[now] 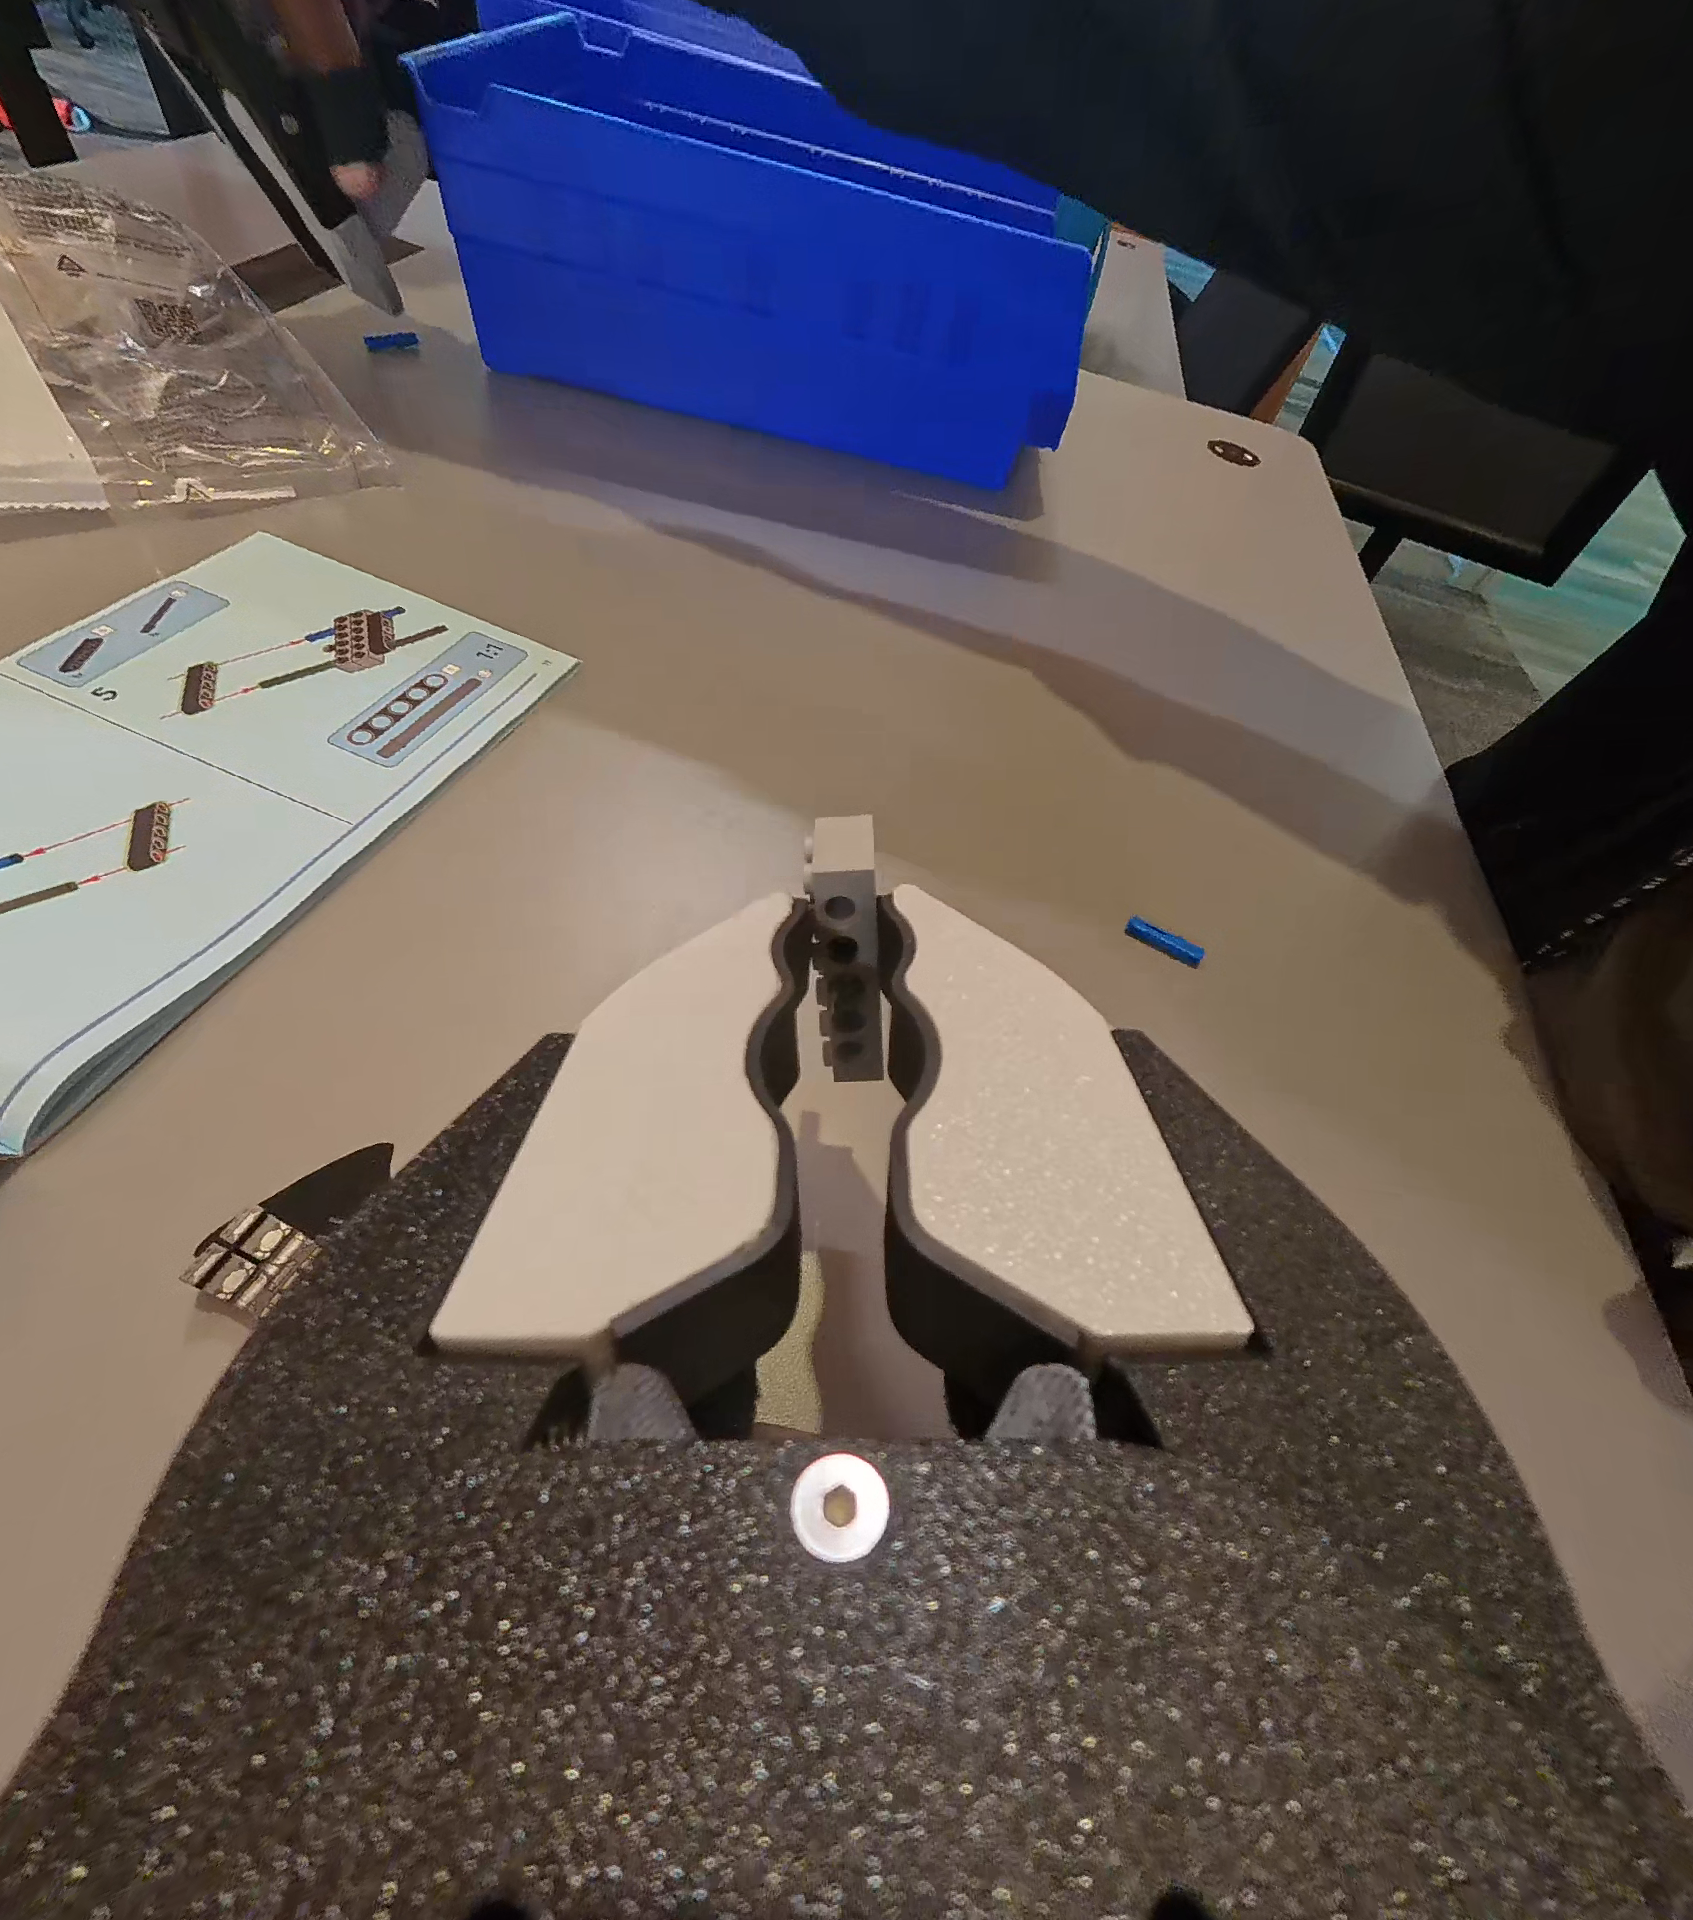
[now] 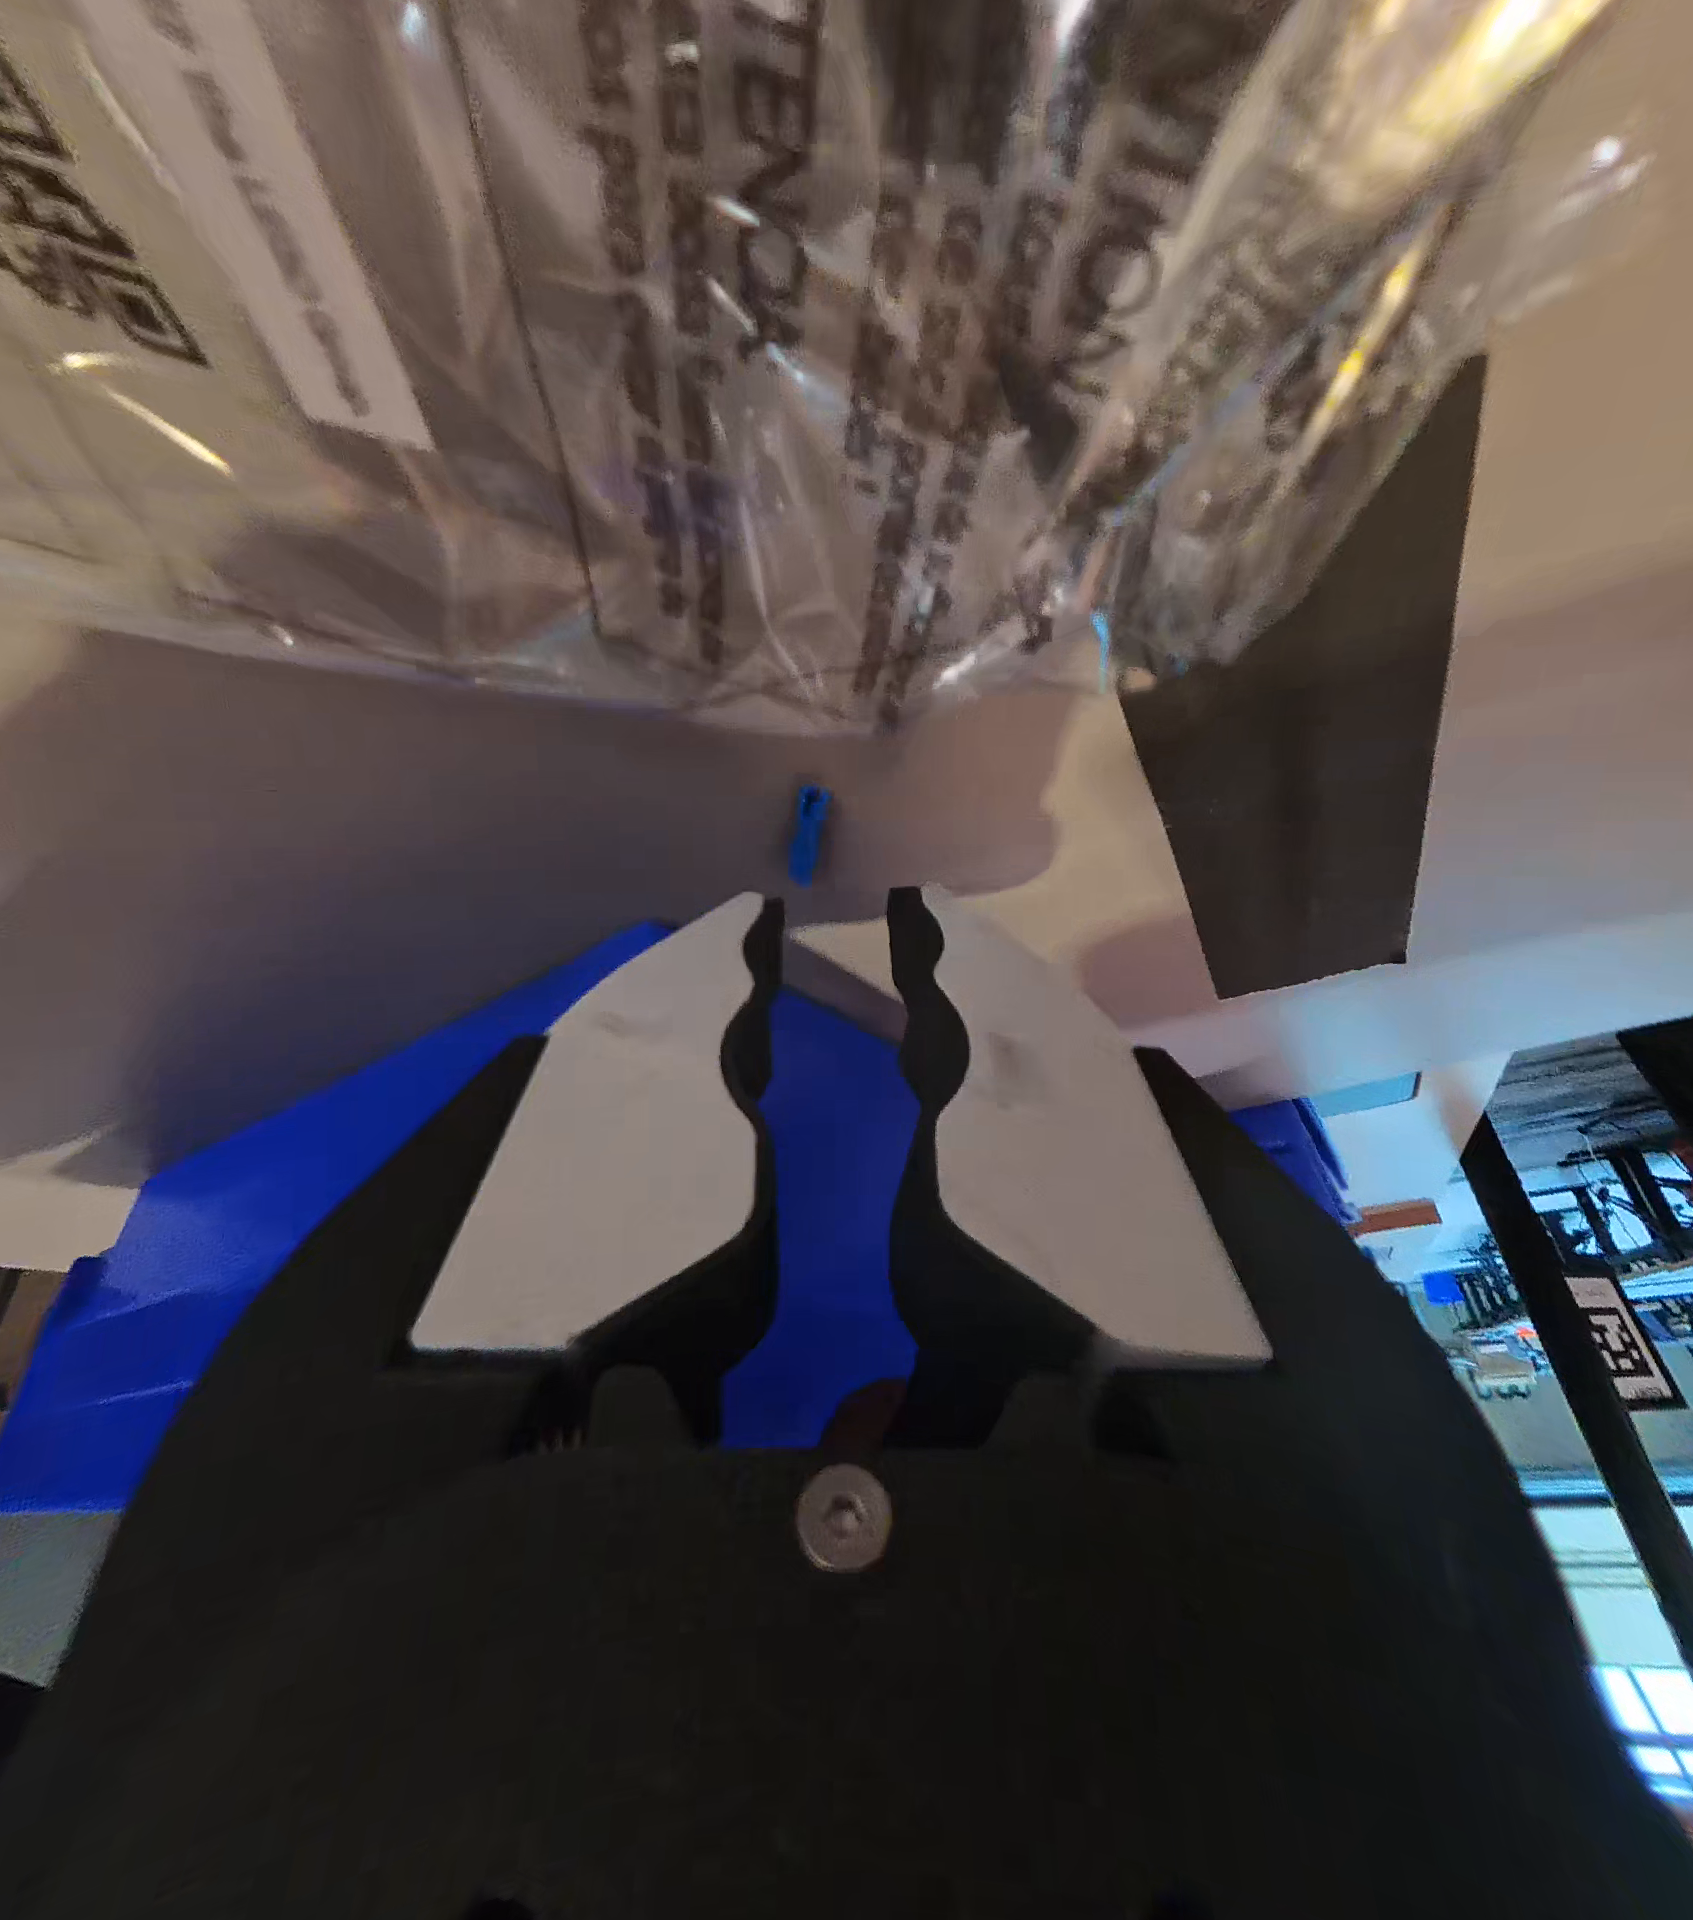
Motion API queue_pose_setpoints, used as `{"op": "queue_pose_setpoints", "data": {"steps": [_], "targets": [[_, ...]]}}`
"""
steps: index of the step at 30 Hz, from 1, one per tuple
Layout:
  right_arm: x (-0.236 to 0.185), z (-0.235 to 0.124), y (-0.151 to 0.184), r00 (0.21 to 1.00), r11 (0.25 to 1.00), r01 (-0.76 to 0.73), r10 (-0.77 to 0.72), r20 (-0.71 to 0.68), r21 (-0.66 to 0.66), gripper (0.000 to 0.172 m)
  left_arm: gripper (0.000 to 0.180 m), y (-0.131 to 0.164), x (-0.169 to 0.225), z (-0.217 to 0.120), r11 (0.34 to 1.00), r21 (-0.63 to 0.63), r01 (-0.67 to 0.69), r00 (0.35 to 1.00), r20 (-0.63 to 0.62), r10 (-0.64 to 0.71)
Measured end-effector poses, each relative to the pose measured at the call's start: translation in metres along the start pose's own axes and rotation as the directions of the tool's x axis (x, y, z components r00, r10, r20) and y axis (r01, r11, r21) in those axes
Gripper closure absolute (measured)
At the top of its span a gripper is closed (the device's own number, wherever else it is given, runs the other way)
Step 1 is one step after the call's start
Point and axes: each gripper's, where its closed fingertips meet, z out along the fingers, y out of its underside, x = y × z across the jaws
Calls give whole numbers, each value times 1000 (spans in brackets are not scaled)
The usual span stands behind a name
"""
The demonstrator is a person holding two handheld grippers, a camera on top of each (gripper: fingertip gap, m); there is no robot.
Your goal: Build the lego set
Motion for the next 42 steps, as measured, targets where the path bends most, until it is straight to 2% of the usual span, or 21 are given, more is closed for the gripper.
{"op": "queue_pose_setpoints", "data": {"steps": [8, 11, 14, 19, 22, 24, 27, 31, 34, 36, 38, 40, 42], "targets": [[-4, 13, -5, 999, 1000, 21, -21, 25, -18, 151, 169, 0, -2, 0, 1000, 3, 15, 1000, 1, -15], [-3, 15, -5, 1000, 998, 30, -30, 10, -57, 167, 169, 0, -1, 0, 1000, 2, 11, 1000, -4, -11], [-8, 12, -6, 999, 997, 48, -47, 18, -60, 167, 169, 1, 1, 0, 1000, -8, 11, 1000, -14, -11], [-20, -30, -7, 992, 994, 49, -37, -119, 96, 166, 169, 27, 4, -1, 980, -198, 25, 999, -24, -30], [-51, -65, 2, 979, 967, 70, -19, -205, 245, 166, 169, 28, 15, -5, 969, -241, 63, 994, -71, -82], [-87, -85, 5, 969, 923, 115, -23, -246, 367, 166, 169, 29, 22, -5, 958, -262, 113, 984, -103, -144], [-161, -108, -7, 960, 784, 222, -71, -273, 579, 167, 169, 43, 26, -4, 934, -342, 103, 984, -100, -145], [-265, -127, -48, 944, 459, 328, -123, -306, 826, 167, 169, 47, 29, 9, 933, -347, 94, 988, -83, -130], [-305, -135, -67, 950, 227, 304, -5, -311, 925, 167, 168, 44, 15, 17, 952, -302, 47, 999, 15, -44], [-324, -138, -67, 948, 69, 305, 74, -310, 950, 167, 169, 42, 9, 18, 949, -303, -83, 992, 66, 107], [-333, -133, -63, 953, -16, 269, 149, -263, 963, 167, 169, 42, 5, 17, 910, -332, -248, 947, 115, 300], [-347, -133, -55, 953, -89, 262, 182, -243, 961, 167, 168, 45, 13, 19, 856, -368, -363, 905, 78, 417], [-356, -132, -48, 944, -110, 271, 227, -241, 956, 167, 168, 48, 19, 21, 802, -398, -445, 862, 52, 504]]}}
